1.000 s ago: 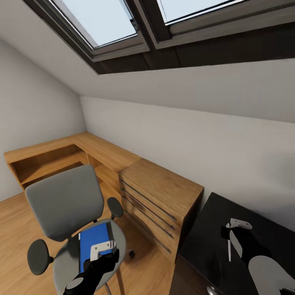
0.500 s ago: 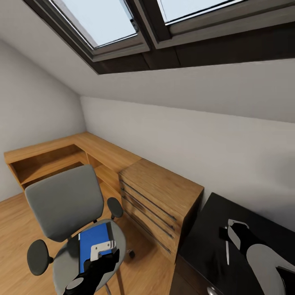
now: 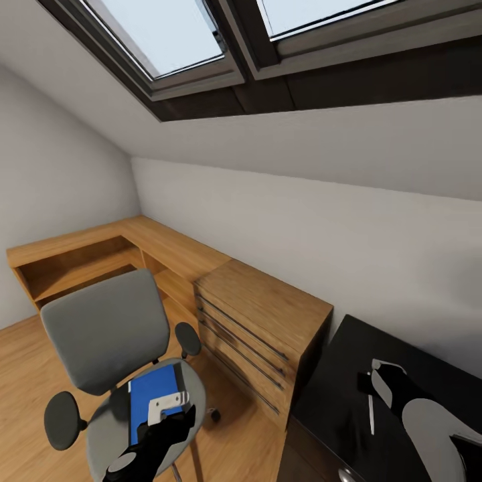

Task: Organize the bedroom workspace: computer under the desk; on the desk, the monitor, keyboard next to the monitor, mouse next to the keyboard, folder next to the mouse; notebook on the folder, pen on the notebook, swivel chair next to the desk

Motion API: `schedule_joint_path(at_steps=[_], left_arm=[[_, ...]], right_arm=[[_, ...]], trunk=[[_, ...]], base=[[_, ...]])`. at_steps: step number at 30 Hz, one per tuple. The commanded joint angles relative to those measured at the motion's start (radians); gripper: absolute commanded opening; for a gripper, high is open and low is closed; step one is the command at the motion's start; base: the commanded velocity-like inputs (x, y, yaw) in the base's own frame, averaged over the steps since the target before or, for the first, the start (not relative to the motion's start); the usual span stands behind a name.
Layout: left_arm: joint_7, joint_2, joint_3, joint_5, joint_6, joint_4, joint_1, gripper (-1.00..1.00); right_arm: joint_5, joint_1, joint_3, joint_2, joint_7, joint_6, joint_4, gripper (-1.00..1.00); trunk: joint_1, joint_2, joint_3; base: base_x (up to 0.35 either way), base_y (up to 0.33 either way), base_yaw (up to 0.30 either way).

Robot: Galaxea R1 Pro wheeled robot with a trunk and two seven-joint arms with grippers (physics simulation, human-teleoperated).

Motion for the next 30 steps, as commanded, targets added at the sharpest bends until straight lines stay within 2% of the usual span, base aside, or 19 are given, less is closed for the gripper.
schedule_joint_path(at_steps=[1,13,26,27,30], left_arm=[[0.007,0.001,-0.001,0.003,0.002,-0.002,-0.002,1.00],[0.007,0.001,-0.001,0.003,-0.020,-0.003,-0.002,1.00],[0.007,0.001,-0.001,0.003,-0.021,-0.003,-0.002,1.00],[0.007,0.001,-0.001,0.003,-0.021,-0.003,-0.002,1.00],[0.006,0.001,-0.001,0.003,-0.021,-0.003,-0.002,1.00]], right_arm=[[0.006,-0.001,-0.006,0.001,0.000,0.006,-0.001,-1.00],[0.007,-0.001,-0.005,0.003,0.000,0.008,-0.001,-1.00],[0.007,-0.001,-0.004,0.004,0.000,0.007,0.000,-1.00],[0.008,-0.001,-0.004,0.004,0.000,0.007,0.000,1.00],[0.007,-0.001,-0.004,0.004,0.000,0.007,-0.001,1.00]], trunk=[[0.001,-0.002,-0.002],[0.043,-0.079,-0.037],[0.043,-0.079,-0.037],[0.043,-0.079,-0.037],[0.043,-0.079,-0.037]], base=[[0.000,0.000,0.000],[0.000,0.000,0.000],[0.000,0.000,0.000],[0.000,0.000,0.000],[0.000,0.000,0.000]])
